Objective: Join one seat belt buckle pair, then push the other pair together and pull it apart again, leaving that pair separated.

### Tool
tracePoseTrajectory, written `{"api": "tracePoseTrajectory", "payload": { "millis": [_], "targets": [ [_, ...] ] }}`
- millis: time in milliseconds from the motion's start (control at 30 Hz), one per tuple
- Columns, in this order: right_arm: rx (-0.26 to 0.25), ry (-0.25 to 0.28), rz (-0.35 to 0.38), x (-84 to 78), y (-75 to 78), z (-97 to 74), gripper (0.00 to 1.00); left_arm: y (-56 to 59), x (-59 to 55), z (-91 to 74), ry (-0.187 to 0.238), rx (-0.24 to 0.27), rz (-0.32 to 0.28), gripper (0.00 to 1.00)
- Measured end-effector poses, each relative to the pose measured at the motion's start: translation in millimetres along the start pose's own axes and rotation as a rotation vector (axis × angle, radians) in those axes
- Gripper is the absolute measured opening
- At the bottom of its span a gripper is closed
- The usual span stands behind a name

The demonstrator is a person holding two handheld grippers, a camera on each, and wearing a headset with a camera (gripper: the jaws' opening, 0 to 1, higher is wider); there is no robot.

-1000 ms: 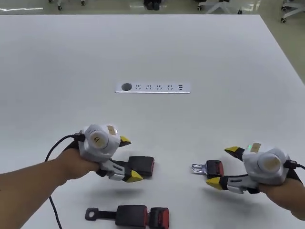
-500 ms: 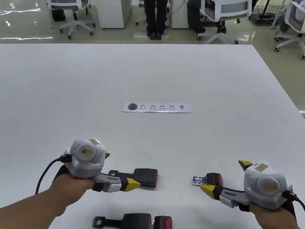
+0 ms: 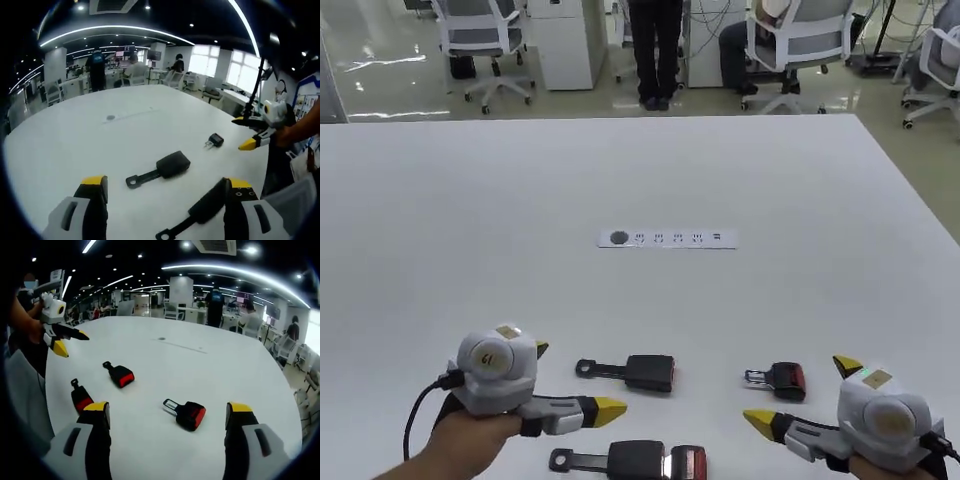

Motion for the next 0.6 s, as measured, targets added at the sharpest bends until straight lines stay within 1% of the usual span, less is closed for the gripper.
{"api": "tracePoseTrajectory", "payload": {
  "millis": [33,100,167,200,233,267,333,367,400,467,500,567,600],
  "targets": [
    [-0.005,0.010,0.002,1.0,-4.3,-3.2,0.97,1.0,-2.0,-5.9,0.003,0.000,-0.010,1.00],
    [-0.006,0.019,0.005,3.0,-11.0,-7.6,0.97,-0.8,-4.9,-14.1,0.008,0.007,-0.018,1.00],
    [-0.007,0.031,0.006,7.7,-20.5,-14.8,0.98,2.5,-3.6,-22.2,0.024,0.016,-0.024,1.00],
    [-0.005,0.036,0.009,8.6,-25.1,-18.1,0.98,-1.2,-2.2,-27.0,0.044,0.018,-0.037,1.00],
    [-0.004,0.037,0.009,10.1,-27.9,-20.7,0.98,-0.7,-1.6,-30.4,0.057,0.019,-0.041,1.00],
    [-0.005,0.039,0.008,10.4,-30.9,-23.7,0.99,2.8,-0.9,-35.2,0.071,0.025,-0.043,1.00],
    [-0.011,0.042,0.009,10.9,-32.8,-27.3,0.99,6.2,-0.3,-41.2,0.090,0.034,-0.041,1.00],
    [-0.020,0.049,0.025,12.9,-37.2,-31.9,0.99,7.7,-0.2,-45.4,0.110,0.037,-0.058,1.00],
    [-0.024,0.054,0.031,13.6,-39.1,-34.1,0.99,8.8,0.3,-47.6,0.120,0.035,-0.067,1.00],
    [-0.033,0.058,0.039,14.1,-38.7,-37.5,0.99,7.2,-4.0,-53.5,0.120,0.050,-0.079,1.00],
    [-0.040,0.059,0.044,12.9,-40.1,-40.7,0.99,8.5,-5.0,-55.9,0.129,0.051,-0.082,1.00],
    [-0.045,0.063,0.047,12.8,-41.9,-46.0,0.99,10.3,-6.2,-59.1,0.131,0.061,-0.079,1.00],
    [-0.047,0.063,0.049,12.5,-42.6,-48.5,0.99,7.8,-6.1,-61.6,0.140,0.062,-0.080,1.00]
  ]
}}
Point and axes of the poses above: the centre of the closed fingertips' face, and the gripper's own axes: z roughly forward along the fingers, y roughly to its right, x roughly out of its top, the point moved 5 cm from there along -z, roughly backward along the fingers, and after that the axes turned 14 degrees about y, right-handed, at the moved point
